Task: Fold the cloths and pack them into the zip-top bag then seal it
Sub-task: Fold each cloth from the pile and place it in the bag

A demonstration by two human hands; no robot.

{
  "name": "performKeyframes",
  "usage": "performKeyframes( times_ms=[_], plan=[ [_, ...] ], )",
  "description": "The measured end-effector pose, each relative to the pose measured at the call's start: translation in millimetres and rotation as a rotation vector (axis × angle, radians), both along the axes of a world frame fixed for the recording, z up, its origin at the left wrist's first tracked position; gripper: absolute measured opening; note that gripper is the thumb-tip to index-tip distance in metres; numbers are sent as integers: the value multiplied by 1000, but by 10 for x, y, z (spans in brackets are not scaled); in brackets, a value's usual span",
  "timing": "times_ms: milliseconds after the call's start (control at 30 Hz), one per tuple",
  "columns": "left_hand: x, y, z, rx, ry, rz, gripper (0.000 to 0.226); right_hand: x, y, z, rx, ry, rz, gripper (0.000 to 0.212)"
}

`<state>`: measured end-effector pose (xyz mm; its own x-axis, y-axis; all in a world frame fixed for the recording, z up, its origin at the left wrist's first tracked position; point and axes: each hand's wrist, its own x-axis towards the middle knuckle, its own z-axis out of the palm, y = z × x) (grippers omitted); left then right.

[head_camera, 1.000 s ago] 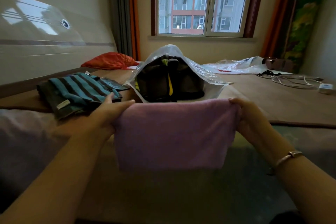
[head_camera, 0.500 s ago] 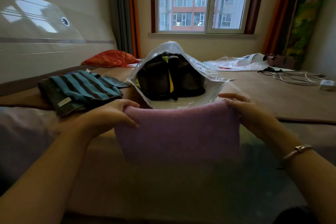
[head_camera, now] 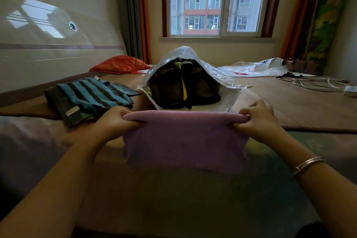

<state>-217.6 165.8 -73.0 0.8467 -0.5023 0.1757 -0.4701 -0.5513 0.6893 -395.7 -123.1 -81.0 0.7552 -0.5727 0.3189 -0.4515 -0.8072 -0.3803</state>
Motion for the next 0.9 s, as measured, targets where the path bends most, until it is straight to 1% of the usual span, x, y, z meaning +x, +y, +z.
performKeyframes(
  times_ms=[33, 67, 100, 167, 267, 333, 400, 500, 567, 667, 733, 800, 833, 867, 900],
  plan=[
    [-26, -10, -3, -69, 52, 1, 18, -28, 1, 3, 73, -10, 28, 20],
    [-49, -25, 11, -131, 110, 3, 19, -45, 9, 20, 205, -41, 75, 19],
    [-75, -46, 28, -174, 167, 3, 20, -57, 30, 32, 378, -66, 114, 18],
    [-149, -106, 65, -221, 262, -1, 20, -54, 83, 29, 704, -78, 118, 21],
    [-278, -253, 87, -237, 280, -61, 23, 61, 207, 0, 956, -151, 115, 32],
    [-391, -368, 58, -226, 325, -105, 26, 153, 361, 3, 1077, -211, 135, 27],
    [-484, -490, 24, -240, 386, -129, 33, 217, 530, 39, 1133, -228, 203, 24],
    [-578, -637, 18, -336, 417, -165, 30, 305, 742, 97, 1173, -327, 390, 21],
    [-612, -693, 35, -453, 460, -195, 32, 346, 831, 116, 1114, -389, 481, 19],
    [-634, -717, 79, -612, 585, -260, 49, 413, 928, 150, 1023, -489, 558, 28],
    [-658, -719, 106, -711, 619, -305, 45, 456, 961, 185, 1059, -537, 618, 35],
    [-691, -728, 101, -776, 607, -325, 37, 460, 1009, 224, 1124, -496, 761, 49],
    [-689, -721, 86, -803, 609, -314, 34, 459, 999, 219, 1119, -503, 786, 51],
    [-672, -710, 73, -832, 619, -284, 32, 467, 968, 205, 1065, -552, 760, 49],
    [-624, -691, 58, -860, 640, -243, 33, 475, 906, 190, 964, -636, 687, 41]
  ],
)
